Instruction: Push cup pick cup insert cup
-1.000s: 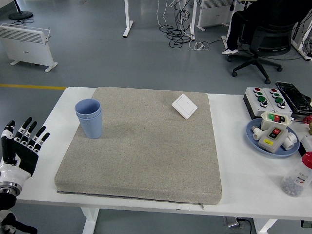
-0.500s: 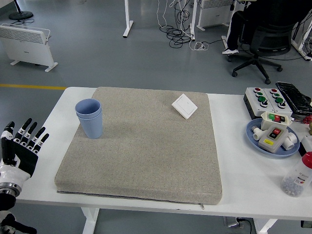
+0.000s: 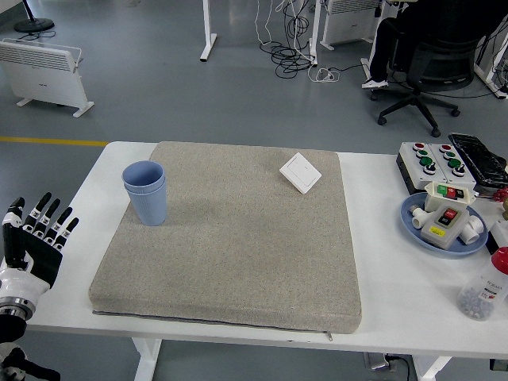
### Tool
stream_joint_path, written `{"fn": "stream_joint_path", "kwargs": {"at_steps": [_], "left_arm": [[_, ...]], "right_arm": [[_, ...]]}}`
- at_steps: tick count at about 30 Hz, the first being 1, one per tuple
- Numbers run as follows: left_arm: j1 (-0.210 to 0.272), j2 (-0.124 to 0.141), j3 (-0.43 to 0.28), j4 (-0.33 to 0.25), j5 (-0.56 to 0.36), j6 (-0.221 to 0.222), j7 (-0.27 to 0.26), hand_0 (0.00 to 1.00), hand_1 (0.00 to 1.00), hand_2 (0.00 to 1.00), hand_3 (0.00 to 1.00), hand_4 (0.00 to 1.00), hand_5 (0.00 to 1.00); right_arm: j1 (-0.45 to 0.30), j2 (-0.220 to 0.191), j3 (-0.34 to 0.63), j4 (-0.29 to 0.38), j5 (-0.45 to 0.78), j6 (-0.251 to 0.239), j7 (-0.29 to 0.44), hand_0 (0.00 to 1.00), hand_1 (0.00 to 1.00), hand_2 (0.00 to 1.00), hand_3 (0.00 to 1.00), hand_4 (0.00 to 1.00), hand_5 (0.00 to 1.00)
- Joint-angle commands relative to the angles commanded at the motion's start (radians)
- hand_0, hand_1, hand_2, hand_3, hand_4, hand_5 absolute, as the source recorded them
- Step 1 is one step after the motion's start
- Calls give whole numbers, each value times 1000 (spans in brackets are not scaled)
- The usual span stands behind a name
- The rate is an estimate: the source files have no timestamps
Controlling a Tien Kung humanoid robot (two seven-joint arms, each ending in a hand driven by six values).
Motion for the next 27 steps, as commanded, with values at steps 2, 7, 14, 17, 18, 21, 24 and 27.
{"fn": "stream_joint_path", "kwargs": {"at_steps": [2,7,14,17,18,21,24,27], "left_arm": [[0,-1,-1,2,2,2,1,904,931,998,933,613,998],[-1,-1,-3,3,4,6,0,904,931,998,929,615,998],[4,-1,2,7,4,11,1,908,932,998,930,616,998],[3,-1,5,9,3,12,2,911,931,998,936,618,998],[3,-1,4,9,3,12,1,911,931,998,936,618,998],[5,1,3,9,3,13,0,911,931,998,936,618,998],[7,0,3,10,4,12,-1,911,931,998,936,618,998],[7,-1,2,11,5,12,-1,911,931,998,936,618,998]], "right_arm": [[0,0,0,0,-2,0,0,694,598,606,543,93,412],[1,-1,-2,0,-1,0,-1,694,598,606,543,92,409],[-6,0,0,0,-1,-1,-1,694,598,606,543,93,409],[-7,1,2,0,-4,-2,-1,694,599,606,543,92,411],[-9,1,3,0,-6,-2,-1,694,599,606,543,92,411],[-12,1,0,0,-2,-2,-2,694,599,606,543,92,411],[-13,0,-1,0,-2,-1,-2,695,598,606,543,92,406],[-14,-1,-2,0,-3,-1,-2,695,598,606,543,92,406]]}}
